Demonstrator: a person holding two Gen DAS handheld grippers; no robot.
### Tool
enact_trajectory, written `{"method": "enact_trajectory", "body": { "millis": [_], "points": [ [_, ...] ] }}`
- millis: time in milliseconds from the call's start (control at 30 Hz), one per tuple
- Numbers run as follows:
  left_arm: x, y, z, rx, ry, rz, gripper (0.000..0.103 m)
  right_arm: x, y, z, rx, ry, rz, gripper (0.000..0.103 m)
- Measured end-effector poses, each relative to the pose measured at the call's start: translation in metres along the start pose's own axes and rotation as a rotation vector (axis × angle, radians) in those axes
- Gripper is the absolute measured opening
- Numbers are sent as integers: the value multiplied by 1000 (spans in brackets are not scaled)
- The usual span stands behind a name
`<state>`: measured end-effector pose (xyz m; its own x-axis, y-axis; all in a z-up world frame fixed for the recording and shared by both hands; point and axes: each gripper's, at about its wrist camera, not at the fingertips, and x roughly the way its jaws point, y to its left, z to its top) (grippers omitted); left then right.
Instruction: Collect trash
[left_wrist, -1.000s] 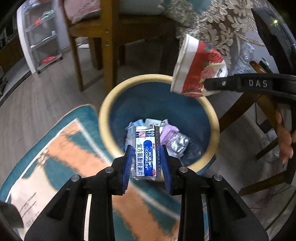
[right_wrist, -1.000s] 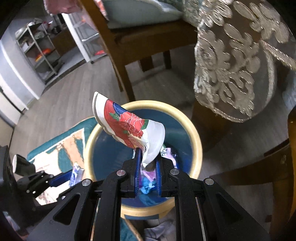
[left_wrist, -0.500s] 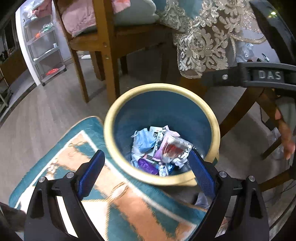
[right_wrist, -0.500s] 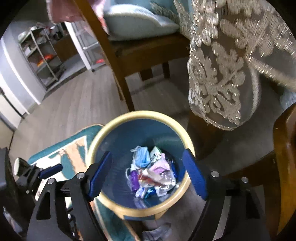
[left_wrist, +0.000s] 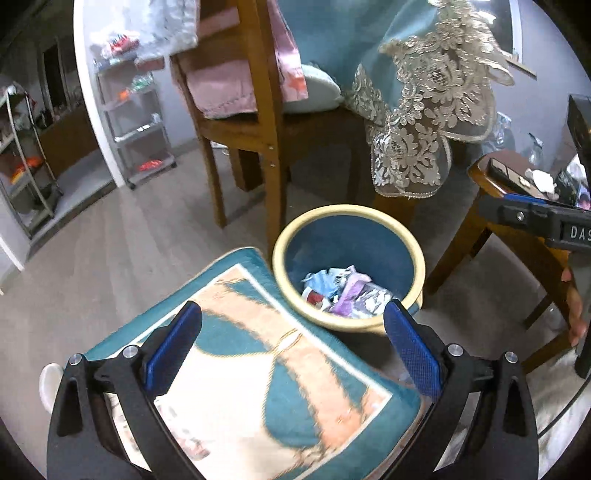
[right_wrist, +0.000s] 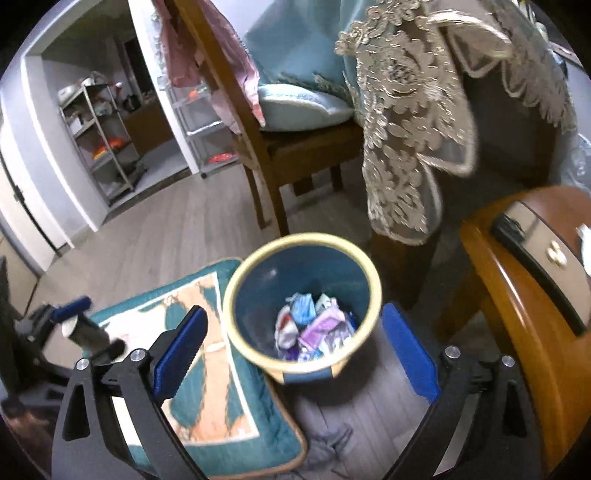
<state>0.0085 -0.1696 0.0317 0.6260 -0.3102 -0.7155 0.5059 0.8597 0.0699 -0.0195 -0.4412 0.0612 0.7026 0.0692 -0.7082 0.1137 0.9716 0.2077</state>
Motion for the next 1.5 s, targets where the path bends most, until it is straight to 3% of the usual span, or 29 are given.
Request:
{"method": "enact_trajectory", "body": {
  "millis": [200, 433, 600, 867, 1500],
  "points": [
    [-42, 11, -16, -89, -84, 23, 97, -22, 16, -28, -36, -30, -56, 98],
    [-65, 21, -17, -173, -169, 19, 97, -30, 38, -28, -45, -107, -64, 98],
    [-77, 17, -20, -151, -200, 26, 97, -36, 51, -29, -84, -151, -82, 98],
    [-85, 4, -21, -80, -244, 121, 97, -37, 53, -28, -72, -155, -73, 98],
    [-74, -11, -20, -18, -242, 117, 97, -34, 46, -23, -47, -146, -61, 98]
  ]
}}
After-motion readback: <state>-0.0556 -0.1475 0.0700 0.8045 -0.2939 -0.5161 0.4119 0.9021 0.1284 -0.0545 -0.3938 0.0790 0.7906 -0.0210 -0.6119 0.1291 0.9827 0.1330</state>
